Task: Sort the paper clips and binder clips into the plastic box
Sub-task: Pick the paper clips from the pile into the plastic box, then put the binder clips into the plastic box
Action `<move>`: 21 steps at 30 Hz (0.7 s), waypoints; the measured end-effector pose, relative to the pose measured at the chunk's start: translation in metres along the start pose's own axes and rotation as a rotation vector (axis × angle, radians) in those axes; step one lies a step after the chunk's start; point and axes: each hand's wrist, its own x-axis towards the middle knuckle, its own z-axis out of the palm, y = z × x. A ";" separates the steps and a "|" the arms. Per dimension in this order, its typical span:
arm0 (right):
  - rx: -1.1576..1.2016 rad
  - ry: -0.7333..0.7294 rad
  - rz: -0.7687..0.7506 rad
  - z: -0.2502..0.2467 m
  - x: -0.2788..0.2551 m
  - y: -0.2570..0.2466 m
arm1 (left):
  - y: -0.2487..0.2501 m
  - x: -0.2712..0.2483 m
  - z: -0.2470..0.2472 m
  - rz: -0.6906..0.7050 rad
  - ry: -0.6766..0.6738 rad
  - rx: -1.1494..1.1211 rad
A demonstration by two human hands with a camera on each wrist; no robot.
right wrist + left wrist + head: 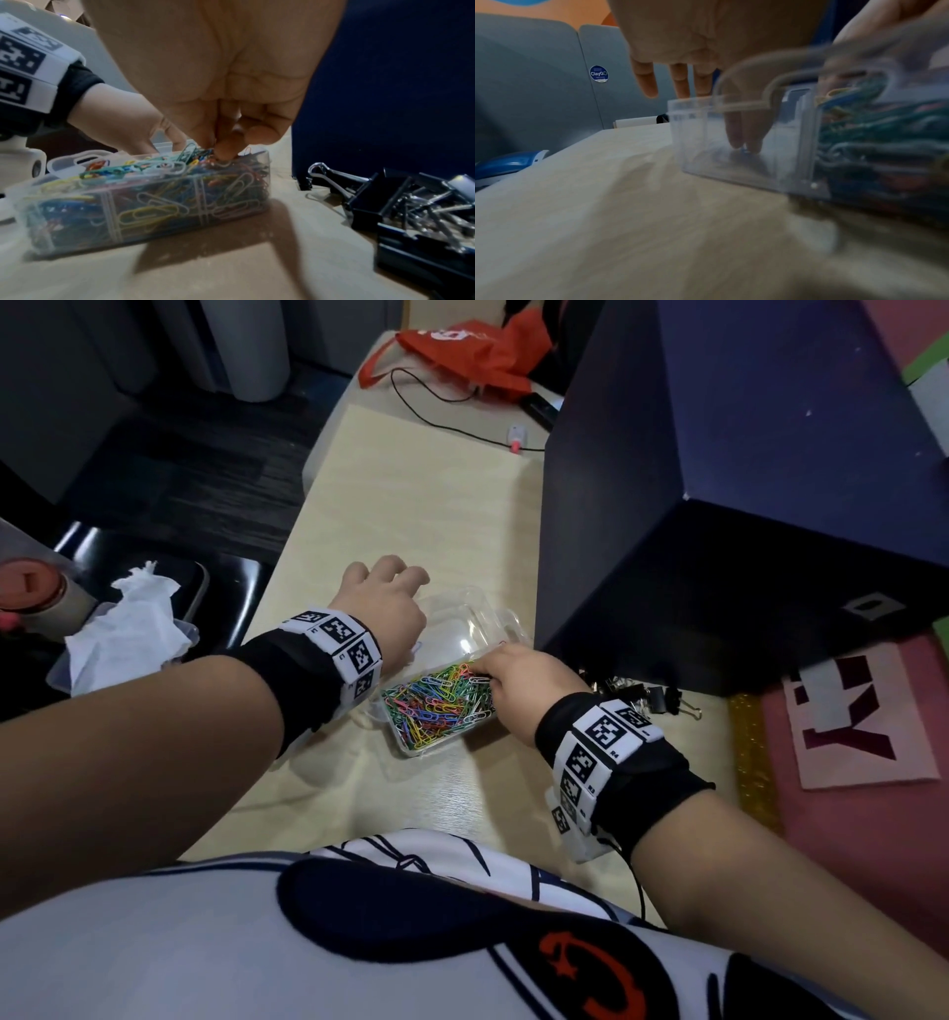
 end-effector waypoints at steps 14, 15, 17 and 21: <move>0.080 0.070 0.066 -0.006 -0.015 0.007 | 0.000 0.001 -0.008 -0.061 -0.131 -0.094; 0.098 0.131 0.072 -0.005 -0.014 0.008 | -0.001 0.000 -0.013 -0.076 -0.101 -0.166; 0.130 0.212 0.091 -0.005 -0.015 0.012 | -0.002 -0.001 -0.022 -0.059 -0.039 -0.332; 0.080 0.094 0.047 0.001 -0.016 0.012 | 0.000 -0.004 -0.026 0.126 -0.031 -0.528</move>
